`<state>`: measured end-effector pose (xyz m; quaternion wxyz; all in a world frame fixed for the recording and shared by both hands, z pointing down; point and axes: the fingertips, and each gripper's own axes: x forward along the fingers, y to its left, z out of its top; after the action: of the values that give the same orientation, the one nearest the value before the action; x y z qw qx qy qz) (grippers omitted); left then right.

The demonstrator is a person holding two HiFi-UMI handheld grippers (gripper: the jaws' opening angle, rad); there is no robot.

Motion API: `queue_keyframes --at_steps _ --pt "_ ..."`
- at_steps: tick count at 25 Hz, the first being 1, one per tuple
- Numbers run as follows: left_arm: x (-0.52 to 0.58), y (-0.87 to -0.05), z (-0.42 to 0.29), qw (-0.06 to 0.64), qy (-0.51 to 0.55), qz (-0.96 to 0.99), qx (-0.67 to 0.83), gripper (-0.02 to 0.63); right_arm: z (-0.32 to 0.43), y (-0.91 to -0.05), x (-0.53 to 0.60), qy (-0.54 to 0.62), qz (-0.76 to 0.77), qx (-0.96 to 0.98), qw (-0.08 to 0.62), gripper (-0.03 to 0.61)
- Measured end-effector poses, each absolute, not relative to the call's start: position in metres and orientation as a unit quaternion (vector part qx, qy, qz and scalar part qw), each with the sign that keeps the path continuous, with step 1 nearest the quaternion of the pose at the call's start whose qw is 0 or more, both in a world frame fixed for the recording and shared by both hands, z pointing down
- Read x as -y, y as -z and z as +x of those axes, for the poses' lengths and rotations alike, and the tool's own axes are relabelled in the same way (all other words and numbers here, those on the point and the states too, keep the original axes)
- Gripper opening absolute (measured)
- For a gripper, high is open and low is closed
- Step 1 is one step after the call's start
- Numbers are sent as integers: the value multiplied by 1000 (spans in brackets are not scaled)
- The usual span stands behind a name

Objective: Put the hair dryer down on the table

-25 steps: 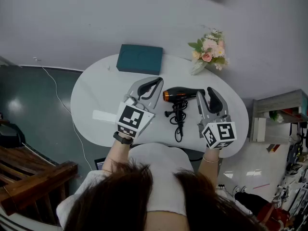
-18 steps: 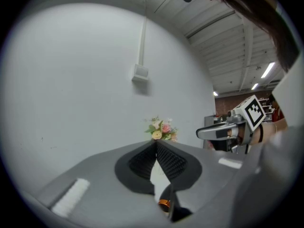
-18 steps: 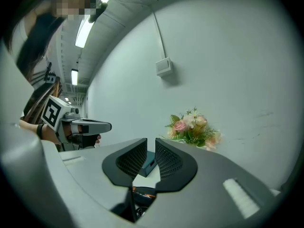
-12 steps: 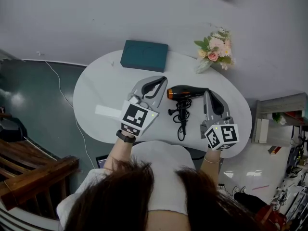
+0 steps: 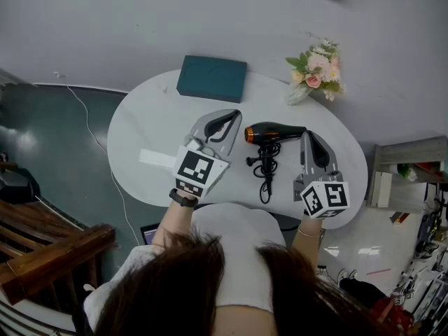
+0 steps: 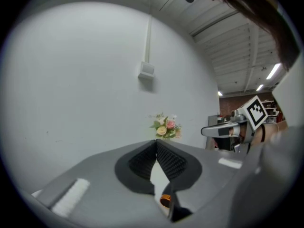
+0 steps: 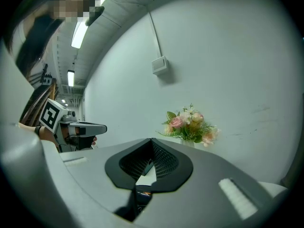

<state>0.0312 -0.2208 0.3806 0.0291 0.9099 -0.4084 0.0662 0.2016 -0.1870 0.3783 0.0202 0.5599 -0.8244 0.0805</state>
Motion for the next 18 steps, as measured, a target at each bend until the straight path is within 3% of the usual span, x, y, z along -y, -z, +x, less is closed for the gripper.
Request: queue_keyframes --at_steps 18 --pt "224 -382 23 31 -65 908 412 60 199 -378 191 -75 563 822 28 2"
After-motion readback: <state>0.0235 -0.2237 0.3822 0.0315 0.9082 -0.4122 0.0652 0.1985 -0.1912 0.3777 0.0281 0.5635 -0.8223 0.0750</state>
